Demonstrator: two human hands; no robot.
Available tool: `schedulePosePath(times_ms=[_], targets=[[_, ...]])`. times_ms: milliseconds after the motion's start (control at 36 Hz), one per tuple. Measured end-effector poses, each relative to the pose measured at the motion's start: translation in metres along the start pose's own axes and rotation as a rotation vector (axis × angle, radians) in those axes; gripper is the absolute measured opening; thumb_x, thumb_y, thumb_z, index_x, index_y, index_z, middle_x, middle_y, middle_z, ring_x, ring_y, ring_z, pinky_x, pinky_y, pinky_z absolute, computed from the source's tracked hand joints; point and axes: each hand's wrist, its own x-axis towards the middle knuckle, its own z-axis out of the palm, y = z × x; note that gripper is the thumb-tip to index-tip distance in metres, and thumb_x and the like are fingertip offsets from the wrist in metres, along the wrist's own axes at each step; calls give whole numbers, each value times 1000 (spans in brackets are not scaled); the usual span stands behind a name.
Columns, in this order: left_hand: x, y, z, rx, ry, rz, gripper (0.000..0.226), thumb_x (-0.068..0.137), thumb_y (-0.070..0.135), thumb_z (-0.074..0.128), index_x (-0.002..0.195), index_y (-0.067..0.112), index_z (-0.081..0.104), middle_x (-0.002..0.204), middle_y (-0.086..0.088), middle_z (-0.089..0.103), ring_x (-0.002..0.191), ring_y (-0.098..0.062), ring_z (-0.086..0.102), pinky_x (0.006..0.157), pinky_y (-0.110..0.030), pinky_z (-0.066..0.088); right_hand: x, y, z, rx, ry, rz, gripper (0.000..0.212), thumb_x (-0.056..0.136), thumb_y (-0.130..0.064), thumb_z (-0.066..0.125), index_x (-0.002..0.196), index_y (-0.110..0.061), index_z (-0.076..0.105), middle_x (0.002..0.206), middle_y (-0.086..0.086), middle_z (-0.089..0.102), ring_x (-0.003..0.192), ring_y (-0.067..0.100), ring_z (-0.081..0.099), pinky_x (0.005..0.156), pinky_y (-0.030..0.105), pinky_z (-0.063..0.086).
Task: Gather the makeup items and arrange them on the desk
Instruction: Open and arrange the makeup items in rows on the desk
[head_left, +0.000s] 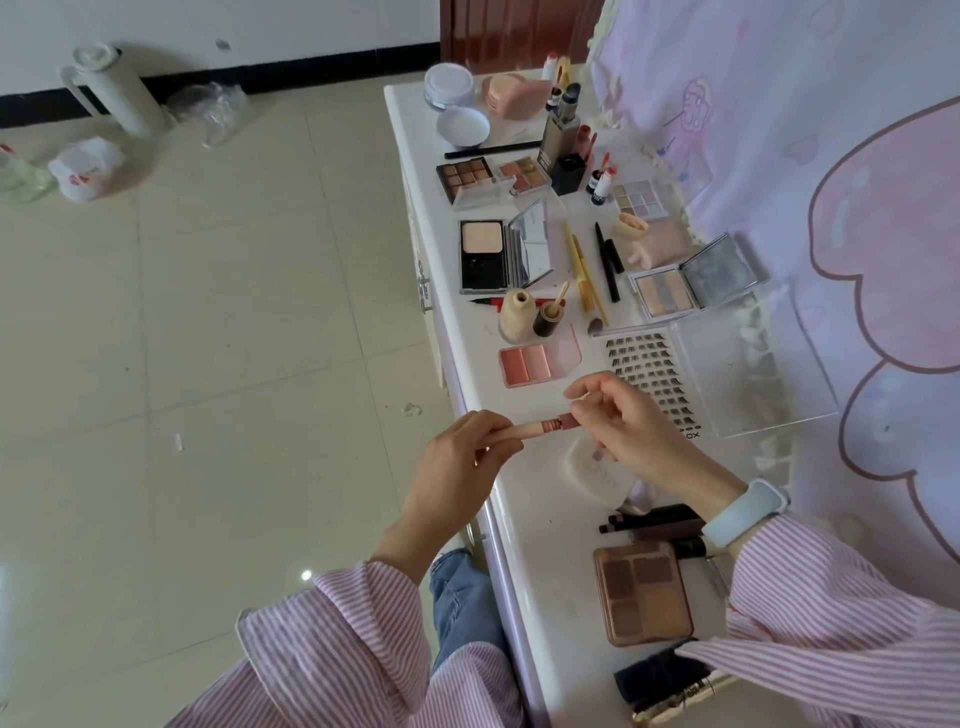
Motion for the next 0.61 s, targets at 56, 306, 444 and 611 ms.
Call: schedulePosePath(times_ms=[56, 306, 444, 611], targets=[[1, -2, -2, -10, 10, -1, 12, 84, 23, 64, 91, 13, 65, 74, 20, 54, 68, -9, 52, 59, -11, 38, -1, 2, -3, 50, -78, 6, 17, 92, -17, 52, 107, -25, 52, 91, -2, 55, 66, 8, 50, 58, 19, 44], [-2, -13, -6, 48, -23, 36, 10, 86, 20, 64, 93, 14, 69, 77, 13, 59, 71, -10, 56, 63, -15, 41, -2, 1, -19, -435, -199, -42, 19, 94, -20, 48, 108, -19, 61, 104, -6, 65, 90, 12, 62, 85, 32, 50], [-3, -32, -13, 39, 47, -29, 14, 84, 16, 67, 95, 11, 72, 83, 17, 48, 74, -5, 51, 68, -8, 38, -6, 12, -41, -518, -97, -50, 20, 94, -17, 46, 110, -15, 59, 103, -3, 63, 93, 14, 60, 80, 22, 47], [-2, -38, -18, -117, 207, -223, 18, 92, 13, 54, 103, 6, 67, 81, 7, 48, 74, -9, 47, 69, -11, 35, -6, 22, -48, -225, 197, -47, 13, 90, -12, 54, 99, -18, 61, 94, -8, 46, 84, 2, 49, 71, 5, 39]])
